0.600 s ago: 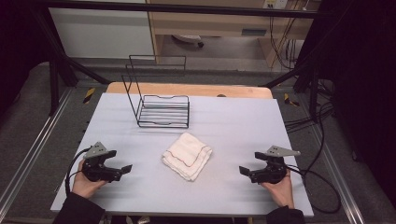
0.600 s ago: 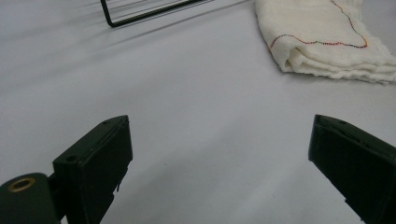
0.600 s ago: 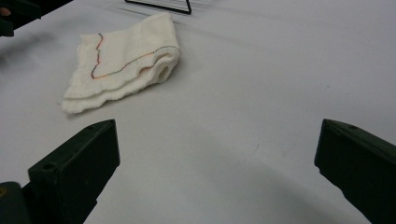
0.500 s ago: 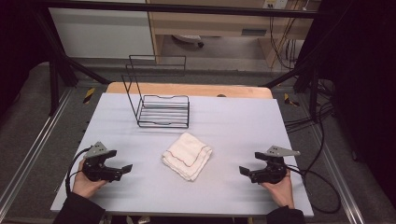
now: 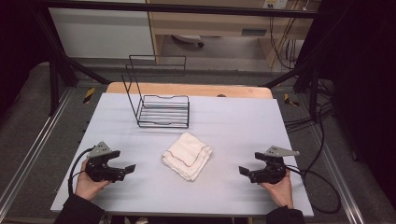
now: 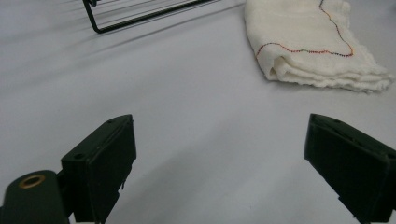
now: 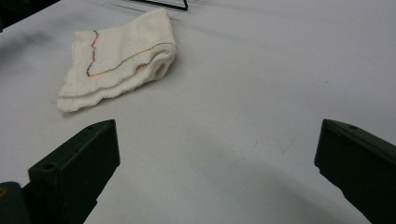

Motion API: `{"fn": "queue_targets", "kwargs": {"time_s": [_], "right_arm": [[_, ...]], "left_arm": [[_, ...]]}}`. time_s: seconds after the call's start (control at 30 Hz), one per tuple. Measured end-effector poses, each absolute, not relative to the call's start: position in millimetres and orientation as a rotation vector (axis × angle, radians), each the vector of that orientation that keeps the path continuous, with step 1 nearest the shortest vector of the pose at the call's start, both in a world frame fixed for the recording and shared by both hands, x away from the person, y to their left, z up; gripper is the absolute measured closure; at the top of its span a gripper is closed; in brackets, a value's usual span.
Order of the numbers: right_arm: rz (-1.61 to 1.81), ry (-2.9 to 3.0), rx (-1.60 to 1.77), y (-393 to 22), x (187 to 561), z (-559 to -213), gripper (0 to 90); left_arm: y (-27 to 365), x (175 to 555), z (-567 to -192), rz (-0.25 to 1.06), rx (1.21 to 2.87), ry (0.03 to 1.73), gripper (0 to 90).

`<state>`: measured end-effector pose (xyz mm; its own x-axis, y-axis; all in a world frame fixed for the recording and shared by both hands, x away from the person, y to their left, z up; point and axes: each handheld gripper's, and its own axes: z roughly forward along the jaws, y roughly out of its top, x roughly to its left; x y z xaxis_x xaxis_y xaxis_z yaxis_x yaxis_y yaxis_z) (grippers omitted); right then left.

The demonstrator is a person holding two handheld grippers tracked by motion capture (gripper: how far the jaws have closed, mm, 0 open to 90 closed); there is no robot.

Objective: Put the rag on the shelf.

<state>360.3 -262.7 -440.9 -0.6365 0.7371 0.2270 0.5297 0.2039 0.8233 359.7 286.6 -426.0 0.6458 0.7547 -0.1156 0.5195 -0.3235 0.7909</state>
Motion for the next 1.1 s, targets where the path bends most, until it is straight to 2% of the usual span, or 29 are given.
{"fn": "queue_targets", "kwargs": {"time_s": [0.33,0.93,1.1], "right_arm": [[1.391,2.259,1.210,-262,361,-442,0.7],[1.371,2.271,1.208,-261,362,-443,0.7],[1.368,2.272,1.210,-261,362,-443,0.7]], "left_arm": [[263,364,-418,0.311,1.998,0.995,13.5],[212,380,-413,0.285,2.049,0.996,29.0],[196,385,-417,0.270,2.085,0.981,38.2]]}}
